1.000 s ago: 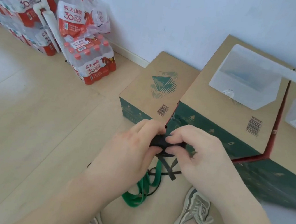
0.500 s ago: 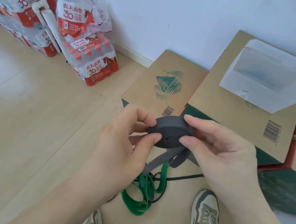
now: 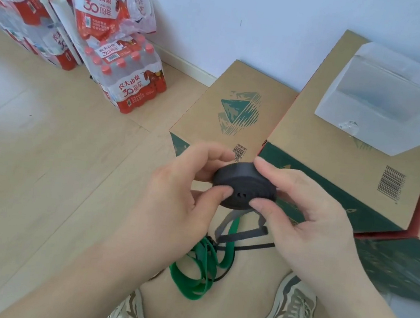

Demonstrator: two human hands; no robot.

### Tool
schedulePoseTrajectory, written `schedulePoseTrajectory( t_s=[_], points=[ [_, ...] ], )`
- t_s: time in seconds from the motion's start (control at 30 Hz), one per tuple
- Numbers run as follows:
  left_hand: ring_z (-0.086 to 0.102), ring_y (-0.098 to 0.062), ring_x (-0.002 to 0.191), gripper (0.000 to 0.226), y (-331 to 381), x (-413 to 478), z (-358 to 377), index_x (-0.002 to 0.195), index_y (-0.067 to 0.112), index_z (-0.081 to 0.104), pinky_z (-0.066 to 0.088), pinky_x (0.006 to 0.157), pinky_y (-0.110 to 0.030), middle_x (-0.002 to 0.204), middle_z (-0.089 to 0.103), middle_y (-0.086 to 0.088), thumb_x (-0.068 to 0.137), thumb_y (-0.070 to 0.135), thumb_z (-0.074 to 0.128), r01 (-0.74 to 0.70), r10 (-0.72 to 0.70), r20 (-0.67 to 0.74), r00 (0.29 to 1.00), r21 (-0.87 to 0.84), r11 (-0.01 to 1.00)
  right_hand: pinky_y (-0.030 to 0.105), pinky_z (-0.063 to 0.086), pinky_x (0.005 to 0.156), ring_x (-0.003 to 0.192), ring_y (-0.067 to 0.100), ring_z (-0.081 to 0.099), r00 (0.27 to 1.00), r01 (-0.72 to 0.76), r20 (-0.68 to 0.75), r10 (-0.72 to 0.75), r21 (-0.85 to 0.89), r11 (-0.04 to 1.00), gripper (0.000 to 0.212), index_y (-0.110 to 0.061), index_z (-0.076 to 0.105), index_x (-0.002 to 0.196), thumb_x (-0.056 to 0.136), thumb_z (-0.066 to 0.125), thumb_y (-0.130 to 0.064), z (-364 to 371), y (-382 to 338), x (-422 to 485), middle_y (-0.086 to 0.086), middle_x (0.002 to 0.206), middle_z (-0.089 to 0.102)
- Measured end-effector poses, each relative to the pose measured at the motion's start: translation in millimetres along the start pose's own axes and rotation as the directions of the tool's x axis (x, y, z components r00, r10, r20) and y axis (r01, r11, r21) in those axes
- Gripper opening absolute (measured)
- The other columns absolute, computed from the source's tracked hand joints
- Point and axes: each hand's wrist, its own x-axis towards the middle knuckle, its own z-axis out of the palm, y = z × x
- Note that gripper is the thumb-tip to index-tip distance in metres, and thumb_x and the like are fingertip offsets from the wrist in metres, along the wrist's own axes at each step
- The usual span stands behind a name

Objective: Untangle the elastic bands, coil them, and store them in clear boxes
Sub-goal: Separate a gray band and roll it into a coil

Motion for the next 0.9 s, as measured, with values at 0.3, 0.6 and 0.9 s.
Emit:
schedulePoseTrajectory(
  t_s=[0.3,0.6,0.9],
  points=[
    [0.065,-0.009,0.096,0.027,-7.6,-7.8,0.2,0.111,0.028,0.055,0.058,0.078,-0.035,0.105,0.063,0.014,0.09,0.019,0.068,-0.177,0.152,0.094,0.984,0.377,0.909,0.036,0.057,0.086,0.105,0.021,0.063,0.983,0.154,0.132,-0.126,-0.23,0.961,0.063,-0.027,0.06,0.145,0.095,0.058,0.01,12.1,8.4,-7.4,-0.001,0.113,0.064],
    [0.067,-0.01,0.102,0.042,3.9,-3.5,-3.8,0.103,0.037,0.06,0.062,0.072,-0.025,0.101,0.066,0.019,0.092,-0.002,0.07,0.015,-0.017,-0.025,1.0,-0.101,0.995,0.011,0.045,0.099,0.119,0.008,0.063,0.997,0.061,-0.033,-0.065,-0.098,0.993,0.05,-0.022,0.061,0.137,0.093,0.069,0.001,10.5,-2.7,-6.2,-0.01,0.124,0.067],
    [0.064,-0.002,0.109,0.051,0.7,-4.7,-2.9,0.122,0.038,0.053,0.059,0.087,-0.032,0.113,0.064,0.022,0.087,0.008,0.073,-0.192,0.161,0.133,0.978,0.266,0.945,0.019,0.052,0.094,0.115,0.013,0.062,0.989,0.142,0.079,-0.129,-0.193,0.971,0.057,-0.017,0.064,0.139,0.092,0.056,0.014,15.5,6.5,-10.4,-0.002,0.121,0.065]
  ],
)
